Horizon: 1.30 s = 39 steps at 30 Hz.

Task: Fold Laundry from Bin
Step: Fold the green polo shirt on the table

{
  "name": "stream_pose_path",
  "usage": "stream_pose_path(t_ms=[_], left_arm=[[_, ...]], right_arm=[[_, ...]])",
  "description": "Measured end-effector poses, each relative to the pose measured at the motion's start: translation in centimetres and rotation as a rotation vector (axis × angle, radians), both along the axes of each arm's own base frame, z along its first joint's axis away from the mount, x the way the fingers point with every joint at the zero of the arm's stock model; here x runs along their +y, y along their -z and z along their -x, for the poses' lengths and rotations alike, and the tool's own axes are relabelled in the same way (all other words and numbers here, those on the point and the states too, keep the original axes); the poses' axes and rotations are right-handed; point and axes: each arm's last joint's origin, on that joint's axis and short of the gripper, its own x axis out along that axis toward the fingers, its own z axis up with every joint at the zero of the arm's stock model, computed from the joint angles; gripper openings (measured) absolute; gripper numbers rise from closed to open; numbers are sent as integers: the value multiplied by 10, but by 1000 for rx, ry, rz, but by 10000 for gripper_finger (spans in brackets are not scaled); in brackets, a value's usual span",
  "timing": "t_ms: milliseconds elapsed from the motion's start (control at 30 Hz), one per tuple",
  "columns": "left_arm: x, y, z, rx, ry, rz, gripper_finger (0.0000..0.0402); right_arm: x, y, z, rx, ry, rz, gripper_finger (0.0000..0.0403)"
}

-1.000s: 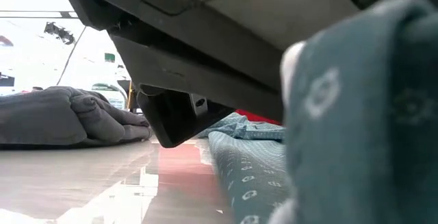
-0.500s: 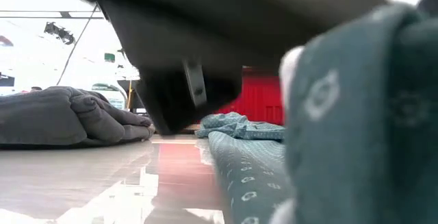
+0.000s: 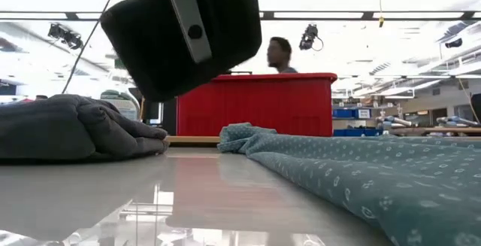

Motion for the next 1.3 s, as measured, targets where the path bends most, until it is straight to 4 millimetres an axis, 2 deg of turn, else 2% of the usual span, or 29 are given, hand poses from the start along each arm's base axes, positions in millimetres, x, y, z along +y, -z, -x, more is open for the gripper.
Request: stream_pose_path(t_ms=[133,233,333,400,567,700,800,933,1033,1133,1300], left_arm=[[18,-15,2,60,-77,-56,0],[44,-32,3,98,-166,-140,1],[81,-50,2,149,-277,-214,15],[112,-60,1,186,-326,-263,34],[200,-78,-11,183,-423,-311,90],[279,-78,-17,183,-453,-288,130],[332,-75,-12,184,-500,-266,151],[394,-77,3,172,-610,-277,163],[432,-79,16,149,-704,-278,164],[460,-78,24,108,-744,-239,164],[481,-58,24,90,-682,-197,165]], right_arm=[[0,-5,6,24,75,-20,141],[0,-12,14,-17,165,13,147],[-7,-21,23,-34,265,80,145],[-20,-27,26,-20,322,152,145],[-68,-42,25,76,437,336,145],[-104,-52,15,58,442,427,146],[-136,-47,10,17,442,431,146],[-183,-28,6,-78,464,335,146],[-216,-15,6,-177,485,220,146],[-249,-7,7,-227,545,160,146],[-296,-1,4,-223,588,121,144]])
